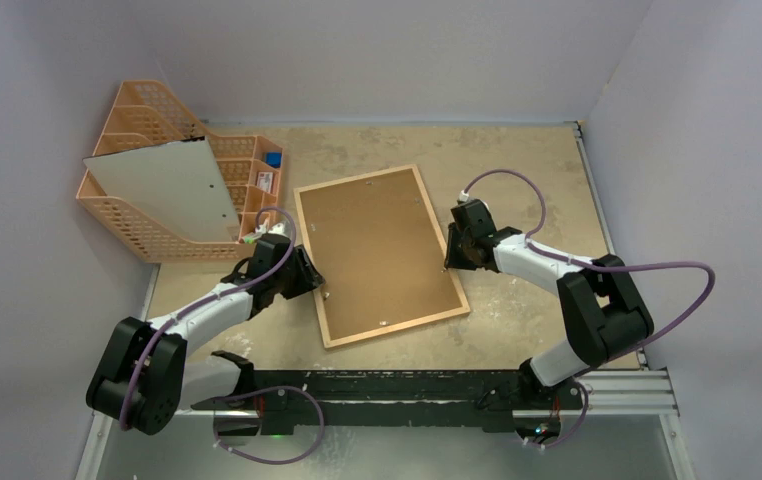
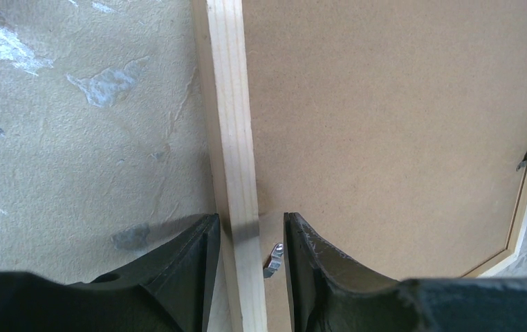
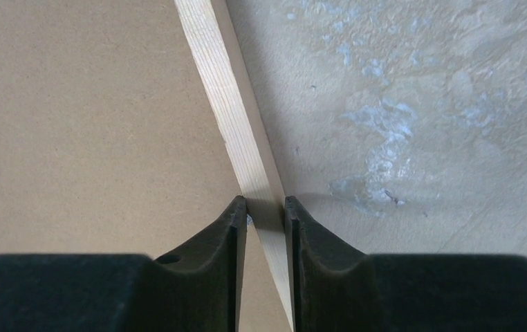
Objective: Put the photo into the frame
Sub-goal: Install the photo frame at the center of the board.
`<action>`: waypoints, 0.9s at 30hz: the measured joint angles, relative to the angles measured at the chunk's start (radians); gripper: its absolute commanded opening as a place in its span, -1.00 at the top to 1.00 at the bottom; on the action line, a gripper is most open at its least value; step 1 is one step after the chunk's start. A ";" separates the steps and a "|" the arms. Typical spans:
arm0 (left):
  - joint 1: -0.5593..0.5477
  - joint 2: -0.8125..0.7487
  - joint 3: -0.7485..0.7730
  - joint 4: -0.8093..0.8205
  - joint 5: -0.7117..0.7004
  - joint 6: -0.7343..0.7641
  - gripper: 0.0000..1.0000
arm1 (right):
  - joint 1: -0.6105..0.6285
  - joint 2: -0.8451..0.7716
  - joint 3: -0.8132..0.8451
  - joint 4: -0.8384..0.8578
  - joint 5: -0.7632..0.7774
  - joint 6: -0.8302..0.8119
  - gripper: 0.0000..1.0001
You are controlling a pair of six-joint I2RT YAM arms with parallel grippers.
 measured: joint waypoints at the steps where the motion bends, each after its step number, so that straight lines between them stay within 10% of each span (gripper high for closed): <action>1: 0.000 0.000 0.000 0.000 0.000 0.000 0.18 | -0.001 -0.006 -0.002 -0.009 -0.004 0.005 0.22; 27: 0.000 0.000 0.000 0.000 -0.023 -0.010 -0.01 | -0.021 0.349 0.460 0.058 0.034 -0.037 -0.02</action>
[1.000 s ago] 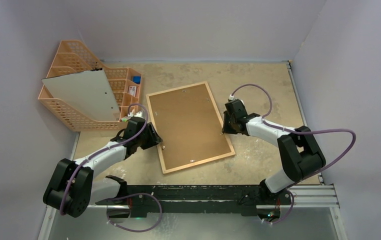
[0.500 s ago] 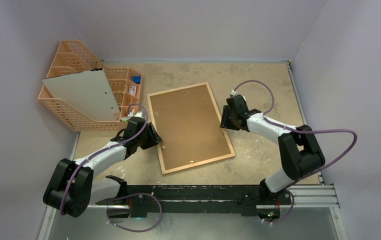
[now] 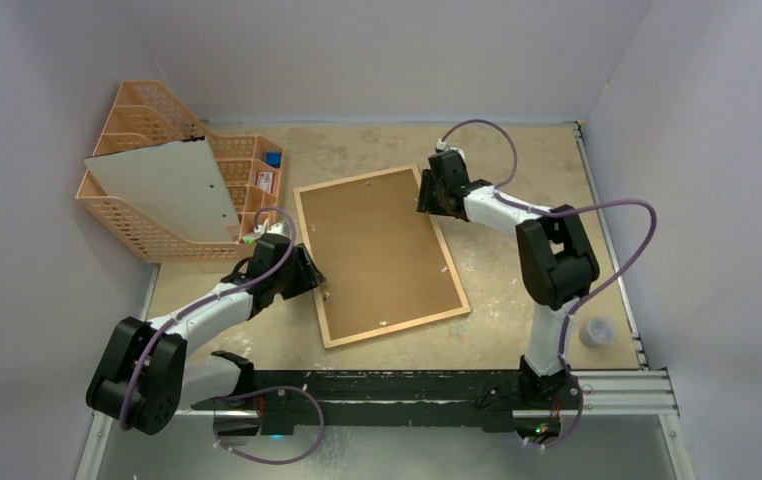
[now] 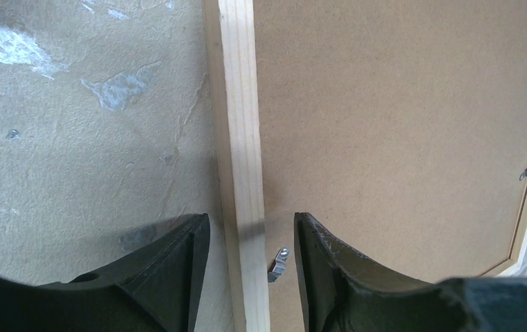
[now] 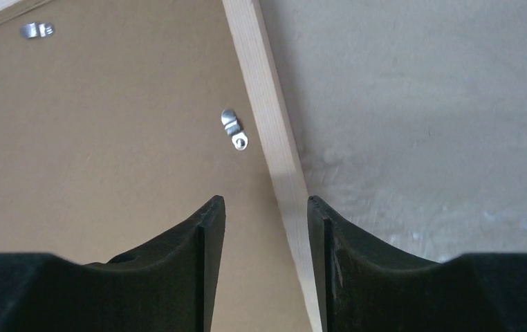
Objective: Put the photo into the frame
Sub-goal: Install the photo frame at the center of the board.
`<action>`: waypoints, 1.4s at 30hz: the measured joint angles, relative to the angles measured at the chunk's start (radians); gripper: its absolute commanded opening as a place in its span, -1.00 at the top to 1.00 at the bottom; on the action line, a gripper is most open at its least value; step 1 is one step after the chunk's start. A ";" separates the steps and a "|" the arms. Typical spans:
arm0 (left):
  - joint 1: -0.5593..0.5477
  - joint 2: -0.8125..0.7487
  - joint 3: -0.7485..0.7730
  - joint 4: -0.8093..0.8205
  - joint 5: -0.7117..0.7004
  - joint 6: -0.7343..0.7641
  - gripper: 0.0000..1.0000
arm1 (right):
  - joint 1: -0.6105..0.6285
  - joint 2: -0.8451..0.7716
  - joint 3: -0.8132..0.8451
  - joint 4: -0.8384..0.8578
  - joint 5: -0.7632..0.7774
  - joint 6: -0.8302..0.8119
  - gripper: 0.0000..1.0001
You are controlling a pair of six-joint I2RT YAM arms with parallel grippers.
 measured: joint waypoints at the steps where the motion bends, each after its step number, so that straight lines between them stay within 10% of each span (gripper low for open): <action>1: 0.000 0.000 0.000 0.000 -0.002 0.000 -0.01 | 0.000 0.027 0.024 0.000 0.007 -0.011 -0.03; 24: 0.000 0.007 0.005 -0.010 -0.008 0.001 -0.01 | 0.000 0.214 0.196 0.023 0.023 -0.142 0.08; 42: 0.000 0.007 0.005 -0.010 -0.007 0.001 0.01 | -0.013 0.213 0.169 0.079 0.013 -0.096 0.85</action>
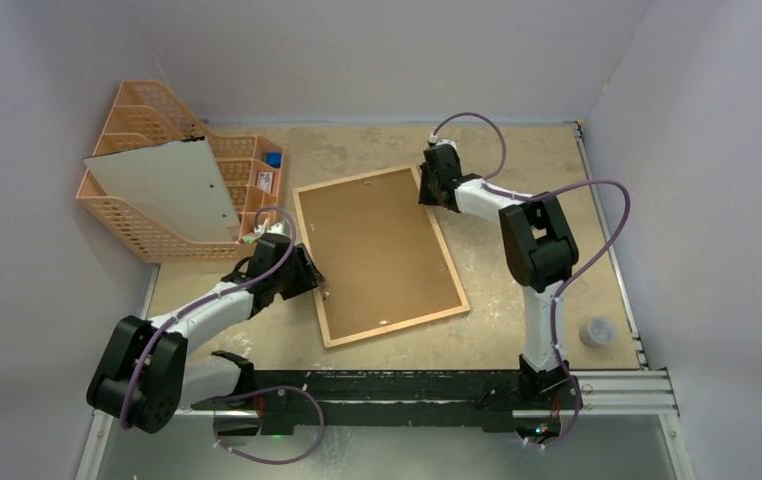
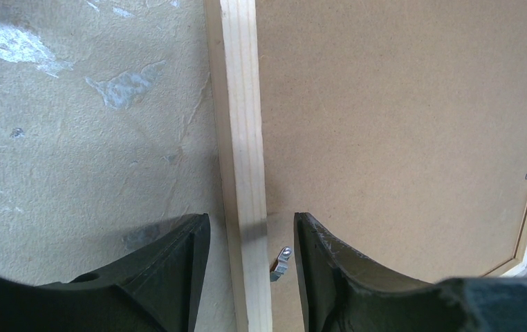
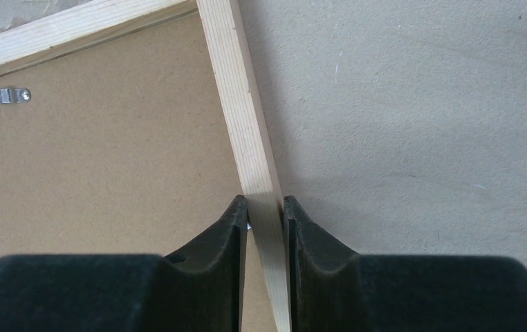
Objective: Put the photo into the frame
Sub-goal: Install the photo frame at the center of the board.
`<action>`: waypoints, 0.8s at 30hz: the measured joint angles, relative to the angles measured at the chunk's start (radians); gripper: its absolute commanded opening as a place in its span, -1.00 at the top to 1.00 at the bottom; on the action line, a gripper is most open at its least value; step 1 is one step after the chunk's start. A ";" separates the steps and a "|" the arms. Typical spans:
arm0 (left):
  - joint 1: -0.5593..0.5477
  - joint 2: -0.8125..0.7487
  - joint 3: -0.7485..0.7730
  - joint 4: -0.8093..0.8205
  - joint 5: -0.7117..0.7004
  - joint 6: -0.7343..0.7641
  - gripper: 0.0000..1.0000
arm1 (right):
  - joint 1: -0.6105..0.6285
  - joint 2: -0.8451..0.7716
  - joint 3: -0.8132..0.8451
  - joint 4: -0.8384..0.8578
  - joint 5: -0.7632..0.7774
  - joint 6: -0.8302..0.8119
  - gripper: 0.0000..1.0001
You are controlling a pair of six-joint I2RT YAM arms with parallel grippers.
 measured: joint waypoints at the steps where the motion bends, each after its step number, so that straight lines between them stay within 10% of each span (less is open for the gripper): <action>1: 0.000 0.000 0.000 0.000 0.000 0.000 0.01 | 0.000 0.000 -0.001 0.002 -0.001 0.000 0.85; 24: -0.002 0.013 0.000 0.021 0.116 0.043 0.43 | -0.088 -0.194 -0.238 -0.039 -0.062 0.066 0.71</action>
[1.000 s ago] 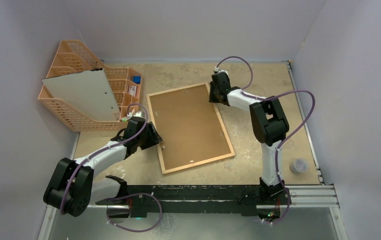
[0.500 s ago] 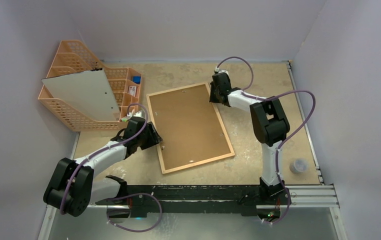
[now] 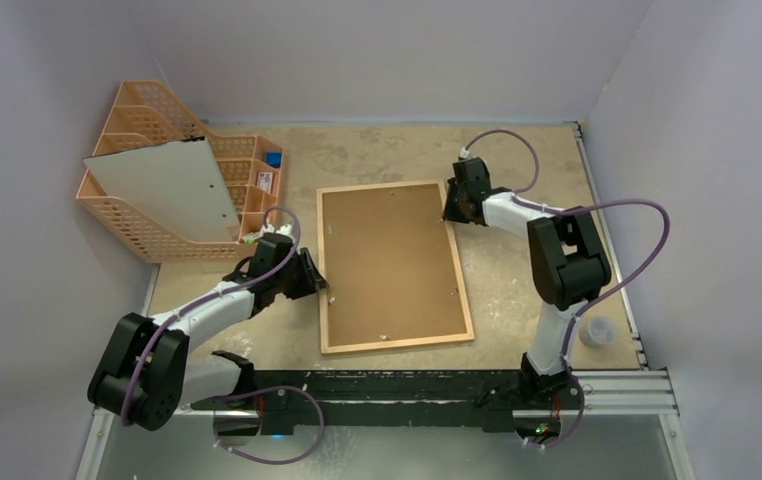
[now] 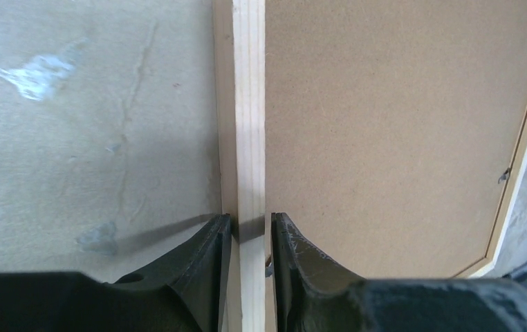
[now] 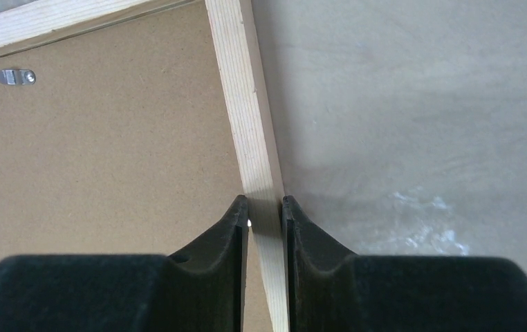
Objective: Put the photo into the frame
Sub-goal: Install the photo frame at the center of the board.
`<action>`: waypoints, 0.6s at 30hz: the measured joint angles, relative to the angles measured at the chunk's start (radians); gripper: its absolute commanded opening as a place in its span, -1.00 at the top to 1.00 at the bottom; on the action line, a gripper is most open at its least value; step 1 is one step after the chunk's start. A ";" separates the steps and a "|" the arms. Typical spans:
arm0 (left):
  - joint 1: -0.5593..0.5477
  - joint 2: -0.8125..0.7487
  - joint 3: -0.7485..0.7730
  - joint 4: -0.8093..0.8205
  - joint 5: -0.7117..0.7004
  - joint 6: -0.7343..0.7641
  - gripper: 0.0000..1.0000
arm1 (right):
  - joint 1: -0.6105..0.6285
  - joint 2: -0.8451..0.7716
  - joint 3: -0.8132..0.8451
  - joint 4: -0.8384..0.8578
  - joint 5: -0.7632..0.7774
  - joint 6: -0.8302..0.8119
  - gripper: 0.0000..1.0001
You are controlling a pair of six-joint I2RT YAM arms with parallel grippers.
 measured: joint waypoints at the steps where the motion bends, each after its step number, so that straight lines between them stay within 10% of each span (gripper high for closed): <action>1: -0.006 0.000 0.000 -0.002 0.013 0.001 0.43 | -0.003 -0.013 -0.020 0.008 0.000 0.001 0.70; 18: -0.122 0.013 0.041 -0.003 -0.078 -0.028 -0.21 | -0.020 -0.119 -0.051 0.001 -0.014 0.079 -0.17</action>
